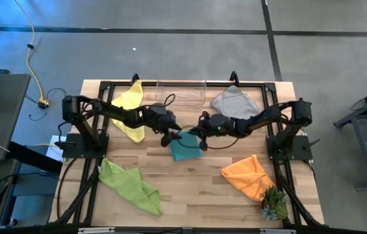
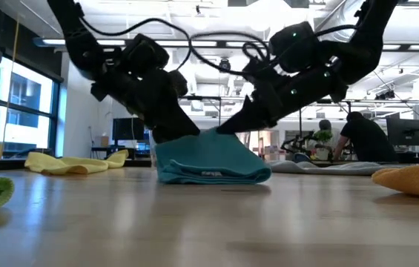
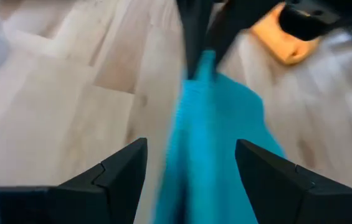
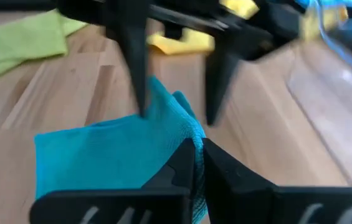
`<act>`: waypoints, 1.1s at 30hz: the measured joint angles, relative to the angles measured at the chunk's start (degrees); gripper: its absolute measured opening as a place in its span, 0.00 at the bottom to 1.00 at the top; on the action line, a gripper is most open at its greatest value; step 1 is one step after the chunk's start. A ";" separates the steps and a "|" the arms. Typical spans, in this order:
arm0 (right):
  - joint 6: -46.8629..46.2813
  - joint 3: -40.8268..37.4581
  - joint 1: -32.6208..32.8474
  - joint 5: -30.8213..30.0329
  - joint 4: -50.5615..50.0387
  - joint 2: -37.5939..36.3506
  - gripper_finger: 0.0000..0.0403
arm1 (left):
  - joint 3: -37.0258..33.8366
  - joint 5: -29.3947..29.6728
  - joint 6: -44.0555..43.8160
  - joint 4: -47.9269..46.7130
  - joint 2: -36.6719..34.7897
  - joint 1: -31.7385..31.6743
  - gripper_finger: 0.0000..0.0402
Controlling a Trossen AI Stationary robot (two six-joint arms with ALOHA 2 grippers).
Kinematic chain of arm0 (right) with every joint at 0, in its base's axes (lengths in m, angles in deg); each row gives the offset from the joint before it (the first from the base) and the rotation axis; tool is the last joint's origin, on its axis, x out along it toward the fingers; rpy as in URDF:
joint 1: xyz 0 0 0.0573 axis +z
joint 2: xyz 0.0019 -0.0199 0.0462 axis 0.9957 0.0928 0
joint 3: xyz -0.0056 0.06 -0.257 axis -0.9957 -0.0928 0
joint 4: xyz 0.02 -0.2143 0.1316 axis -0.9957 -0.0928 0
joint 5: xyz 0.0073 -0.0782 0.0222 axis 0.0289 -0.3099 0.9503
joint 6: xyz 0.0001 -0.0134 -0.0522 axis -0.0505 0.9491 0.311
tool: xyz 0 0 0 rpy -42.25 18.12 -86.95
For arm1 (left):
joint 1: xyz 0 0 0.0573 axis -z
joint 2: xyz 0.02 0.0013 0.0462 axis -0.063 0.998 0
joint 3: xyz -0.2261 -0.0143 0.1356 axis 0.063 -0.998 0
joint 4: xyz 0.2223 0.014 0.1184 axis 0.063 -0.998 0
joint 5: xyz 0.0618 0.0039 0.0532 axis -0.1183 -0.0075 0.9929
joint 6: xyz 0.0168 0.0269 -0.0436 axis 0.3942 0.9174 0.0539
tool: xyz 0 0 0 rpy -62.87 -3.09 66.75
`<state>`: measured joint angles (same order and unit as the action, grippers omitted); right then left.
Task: Fold microfiber towels
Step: Put the blue towel into the transparent bin
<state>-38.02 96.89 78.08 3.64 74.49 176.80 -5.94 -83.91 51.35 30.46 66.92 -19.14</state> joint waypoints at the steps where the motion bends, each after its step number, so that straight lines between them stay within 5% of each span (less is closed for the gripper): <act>1: 1.96 0.00 0.49 -0.45 0.50 0.00 0.01 | 0.75 0.73 1.07 -1.06 0.00 0.11 0.58; 12: 9.56 0.02 2.29 -4.42 4.07 -0.02 0.01 | 3.46 -0.78 7.32 -8.34 0.00 1.60 0.53; 21: 6.15 0.07 2.25 -6.00 6.30 -0.11 0.03 | 3.46 -0.50 10.20 -11.58 -0.31 1.33 0.16; 24: 1.44 0.07 1.73 -6.38 4.68 -1.33 0.10 | 3.39 -0.52 10.20 -11.89 -1.25 -0.28 0.03; 33: -8.29 0.15 -2.61 -5.87 -6.71 -12.94 0.43 | 5.68 -0.50 14.65 -18.53 -8.47 -5.07 0.01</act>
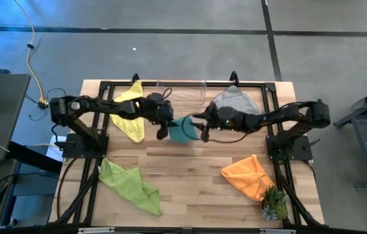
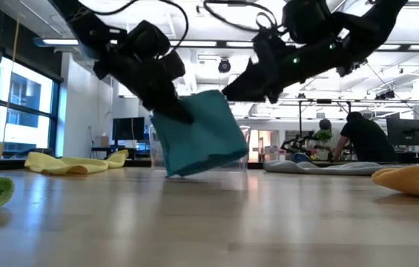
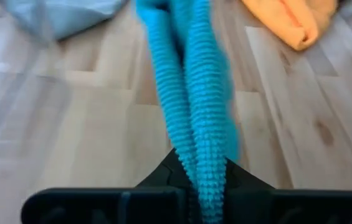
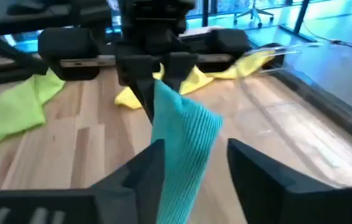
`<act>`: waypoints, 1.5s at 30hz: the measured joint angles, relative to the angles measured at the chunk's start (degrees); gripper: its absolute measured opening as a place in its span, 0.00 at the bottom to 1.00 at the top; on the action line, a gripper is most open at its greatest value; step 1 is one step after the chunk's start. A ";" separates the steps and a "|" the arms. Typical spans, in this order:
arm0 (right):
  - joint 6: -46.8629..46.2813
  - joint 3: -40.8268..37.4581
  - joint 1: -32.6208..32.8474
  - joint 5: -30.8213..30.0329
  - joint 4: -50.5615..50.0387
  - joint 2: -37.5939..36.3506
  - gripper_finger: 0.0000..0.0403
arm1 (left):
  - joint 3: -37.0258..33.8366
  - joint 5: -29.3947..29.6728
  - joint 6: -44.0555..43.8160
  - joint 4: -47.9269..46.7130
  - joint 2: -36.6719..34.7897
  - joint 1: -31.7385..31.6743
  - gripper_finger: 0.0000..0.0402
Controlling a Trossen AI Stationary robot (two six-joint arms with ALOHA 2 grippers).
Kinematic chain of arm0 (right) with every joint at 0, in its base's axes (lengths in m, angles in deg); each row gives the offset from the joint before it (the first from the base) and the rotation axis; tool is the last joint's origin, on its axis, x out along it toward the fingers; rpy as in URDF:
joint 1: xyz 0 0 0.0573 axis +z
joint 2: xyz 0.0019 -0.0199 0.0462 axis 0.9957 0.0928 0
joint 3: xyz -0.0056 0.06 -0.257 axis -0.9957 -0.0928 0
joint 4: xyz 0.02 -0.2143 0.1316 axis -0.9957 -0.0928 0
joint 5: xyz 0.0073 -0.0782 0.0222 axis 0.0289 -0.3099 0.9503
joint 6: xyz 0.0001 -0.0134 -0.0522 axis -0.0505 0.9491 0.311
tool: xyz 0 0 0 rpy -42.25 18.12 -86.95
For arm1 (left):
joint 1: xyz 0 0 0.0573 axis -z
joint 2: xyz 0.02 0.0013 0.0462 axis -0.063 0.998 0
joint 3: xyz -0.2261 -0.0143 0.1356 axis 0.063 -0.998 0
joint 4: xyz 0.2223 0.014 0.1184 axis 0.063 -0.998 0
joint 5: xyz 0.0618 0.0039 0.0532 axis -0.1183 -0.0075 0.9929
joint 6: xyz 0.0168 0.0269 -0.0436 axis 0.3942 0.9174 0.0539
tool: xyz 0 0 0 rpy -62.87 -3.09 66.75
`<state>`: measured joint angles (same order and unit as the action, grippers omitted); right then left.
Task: Fold microfiber towels
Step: Put the blue towel into the transparent bin
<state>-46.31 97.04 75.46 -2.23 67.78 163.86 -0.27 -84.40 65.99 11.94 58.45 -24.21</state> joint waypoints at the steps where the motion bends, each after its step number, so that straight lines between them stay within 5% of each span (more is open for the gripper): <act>1: -0.61 0.00 -0.82 1.46 0.13 -0.78 0.46 | 0.85 0.02 1.08 -1.83 -0.66 -0.39 0.01; 6: -4.12 2.38 -5.02 10.89 -2.61 -1.35 0.56 | 6.46 0.77 6.11 -8.75 -1.87 -1.29 0.00; 13: 1.95 11.07 -10.04 13.81 -15.73 -0.26 0.59 | 13.39 5.59 13.47 -17.19 -1.96 -1.43 0.00; 24: 5.44 20.44 -22.69 36.88 -28.10 0.42 0.59 | 18.94 7.93 19.94 -21.06 -2.24 -1.47 0.00; 36: -0.01 20.55 -25.21 55.20 -11.10 9.52 0.59 | 21.11 10.12 21.93 -21.05 -2.24 -1.47 0.00; 45: -2.85 20.57 -28.79 54.49 -9.00 10.07 0.59 | 21.17 10.11 24.25 -22.33 -2.24 -1.27 0.00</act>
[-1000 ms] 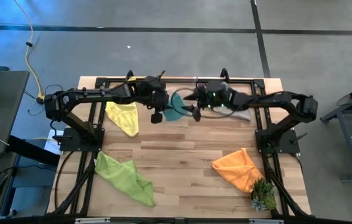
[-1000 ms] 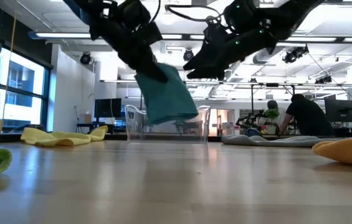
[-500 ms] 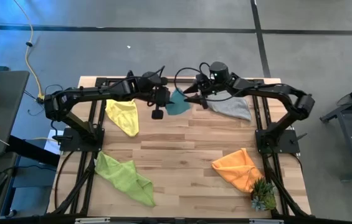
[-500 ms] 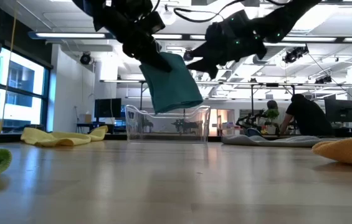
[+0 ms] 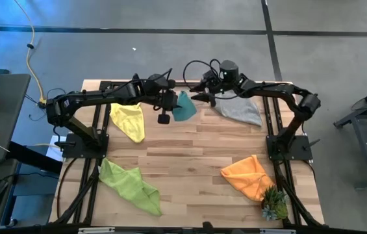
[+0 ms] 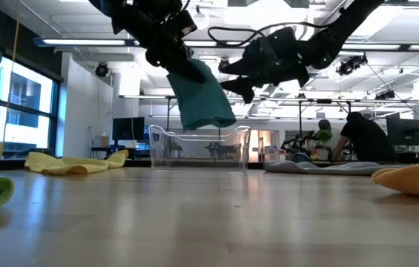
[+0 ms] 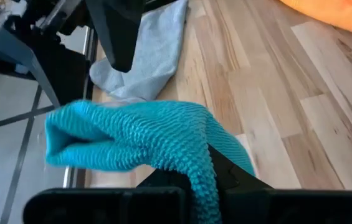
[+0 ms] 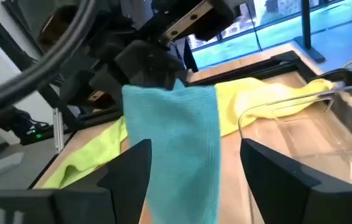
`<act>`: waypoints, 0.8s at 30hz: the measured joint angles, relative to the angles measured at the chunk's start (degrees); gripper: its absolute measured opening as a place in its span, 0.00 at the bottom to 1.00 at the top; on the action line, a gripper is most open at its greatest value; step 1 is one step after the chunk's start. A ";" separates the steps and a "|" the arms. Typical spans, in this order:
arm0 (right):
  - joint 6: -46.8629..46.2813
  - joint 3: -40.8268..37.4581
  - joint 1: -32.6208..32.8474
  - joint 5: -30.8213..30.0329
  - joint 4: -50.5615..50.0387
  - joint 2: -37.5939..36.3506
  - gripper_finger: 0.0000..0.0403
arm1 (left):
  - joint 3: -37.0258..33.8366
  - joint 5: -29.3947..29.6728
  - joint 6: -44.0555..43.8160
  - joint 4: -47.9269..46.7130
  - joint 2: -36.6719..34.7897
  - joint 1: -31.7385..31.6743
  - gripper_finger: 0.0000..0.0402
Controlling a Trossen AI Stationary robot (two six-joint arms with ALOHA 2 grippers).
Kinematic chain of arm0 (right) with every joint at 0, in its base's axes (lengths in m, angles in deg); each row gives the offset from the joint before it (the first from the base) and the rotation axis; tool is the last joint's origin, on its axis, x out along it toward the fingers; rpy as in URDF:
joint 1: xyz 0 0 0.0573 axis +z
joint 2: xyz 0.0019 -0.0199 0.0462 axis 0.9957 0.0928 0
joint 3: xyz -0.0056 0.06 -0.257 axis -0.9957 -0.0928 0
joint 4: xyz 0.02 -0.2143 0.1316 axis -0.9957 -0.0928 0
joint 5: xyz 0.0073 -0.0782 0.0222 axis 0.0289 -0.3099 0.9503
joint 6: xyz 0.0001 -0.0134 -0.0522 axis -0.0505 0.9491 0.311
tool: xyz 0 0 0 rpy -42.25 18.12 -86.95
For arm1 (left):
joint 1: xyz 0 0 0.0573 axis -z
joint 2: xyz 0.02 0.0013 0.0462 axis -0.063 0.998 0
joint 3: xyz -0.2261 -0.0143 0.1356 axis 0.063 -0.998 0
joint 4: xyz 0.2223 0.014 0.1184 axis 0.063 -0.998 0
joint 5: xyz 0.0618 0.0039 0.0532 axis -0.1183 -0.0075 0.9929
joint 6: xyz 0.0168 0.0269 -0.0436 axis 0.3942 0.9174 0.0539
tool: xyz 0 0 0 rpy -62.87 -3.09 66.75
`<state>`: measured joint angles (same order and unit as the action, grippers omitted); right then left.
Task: Fold microfiber towels
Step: Put the blue towel into the transparent bin
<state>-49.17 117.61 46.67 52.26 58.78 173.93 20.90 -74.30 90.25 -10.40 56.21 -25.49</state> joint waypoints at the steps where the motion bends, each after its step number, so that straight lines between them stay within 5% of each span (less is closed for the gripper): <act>1: 0.03 0.00 -0.02 0.09 -0.04 0.22 0.59 | 0.00 0.00 0.49 0.18 0.00 0.13 0.00; 13: -0.72 0.00 2.87 6.76 0.46 2.32 0.59 | 0.00 1.15 3.18 1.29 0.01 1.09 0.00; 24: 2.31 0.00 3.46 -3.40 1.12 2.32 0.58 | 0.00 1.77 3.23 1.00 0.02 1.42 0.00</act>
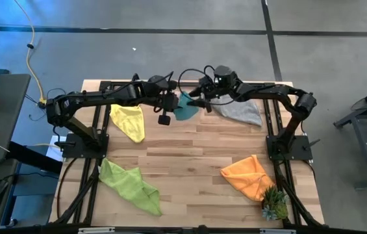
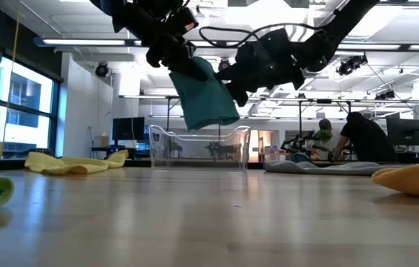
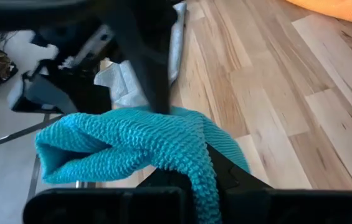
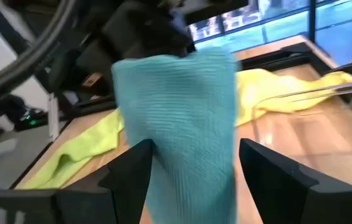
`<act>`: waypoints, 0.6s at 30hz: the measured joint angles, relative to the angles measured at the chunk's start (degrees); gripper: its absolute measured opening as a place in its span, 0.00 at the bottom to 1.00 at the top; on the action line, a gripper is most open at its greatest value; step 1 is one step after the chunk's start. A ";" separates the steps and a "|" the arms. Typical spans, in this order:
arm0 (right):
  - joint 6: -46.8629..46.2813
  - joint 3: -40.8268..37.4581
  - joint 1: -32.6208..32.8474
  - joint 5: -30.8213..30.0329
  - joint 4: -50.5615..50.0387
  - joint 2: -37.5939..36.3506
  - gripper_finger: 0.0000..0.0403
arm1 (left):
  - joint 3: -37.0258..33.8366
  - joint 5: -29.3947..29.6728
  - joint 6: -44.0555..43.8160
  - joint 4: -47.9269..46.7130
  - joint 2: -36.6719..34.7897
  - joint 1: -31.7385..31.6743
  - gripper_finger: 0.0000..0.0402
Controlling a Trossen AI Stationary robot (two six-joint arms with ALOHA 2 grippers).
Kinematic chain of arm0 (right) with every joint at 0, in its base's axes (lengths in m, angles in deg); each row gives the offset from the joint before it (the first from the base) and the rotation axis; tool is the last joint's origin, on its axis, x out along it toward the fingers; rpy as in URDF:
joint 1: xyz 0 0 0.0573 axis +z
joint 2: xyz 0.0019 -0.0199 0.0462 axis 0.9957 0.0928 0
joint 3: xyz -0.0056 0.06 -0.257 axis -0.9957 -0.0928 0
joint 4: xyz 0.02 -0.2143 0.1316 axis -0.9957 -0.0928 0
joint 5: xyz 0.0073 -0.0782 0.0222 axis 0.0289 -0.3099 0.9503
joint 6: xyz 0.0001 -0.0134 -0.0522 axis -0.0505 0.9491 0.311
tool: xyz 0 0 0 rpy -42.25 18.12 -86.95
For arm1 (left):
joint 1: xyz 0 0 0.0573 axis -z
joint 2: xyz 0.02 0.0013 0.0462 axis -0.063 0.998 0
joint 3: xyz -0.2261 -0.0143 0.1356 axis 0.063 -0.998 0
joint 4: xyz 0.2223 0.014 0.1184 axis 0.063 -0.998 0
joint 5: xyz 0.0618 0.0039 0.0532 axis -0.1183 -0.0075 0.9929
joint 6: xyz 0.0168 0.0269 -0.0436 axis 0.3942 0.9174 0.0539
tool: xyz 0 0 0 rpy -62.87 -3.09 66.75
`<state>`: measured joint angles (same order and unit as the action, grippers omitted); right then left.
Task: Fold microfiber towels
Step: Put the blue towel into the transparent bin
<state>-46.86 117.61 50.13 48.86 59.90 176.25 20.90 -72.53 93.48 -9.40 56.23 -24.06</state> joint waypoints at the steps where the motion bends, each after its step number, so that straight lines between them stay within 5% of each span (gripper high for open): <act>1: -0.16 0.00 -0.29 0.04 0.11 0.00 0.58 | -0.02 0.03 0.19 -0.07 0.00 0.13 0.00; 9: -0.22 0.00 -1.55 7.18 -0.06 0.00 0.62 | -0.04 7.27 10.18 -0.14 0.00 4.35 0.00; 18: 6.84 -0.02 0.70 6.75 -1.60 0.00 0.73 | -0.11 21.58 20.55 0.10 0.35 11.01 0.00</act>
<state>-40.02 117.59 50.83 55.61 58.30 176.25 20.79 -50.94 114.02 -9.30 56.58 -13.06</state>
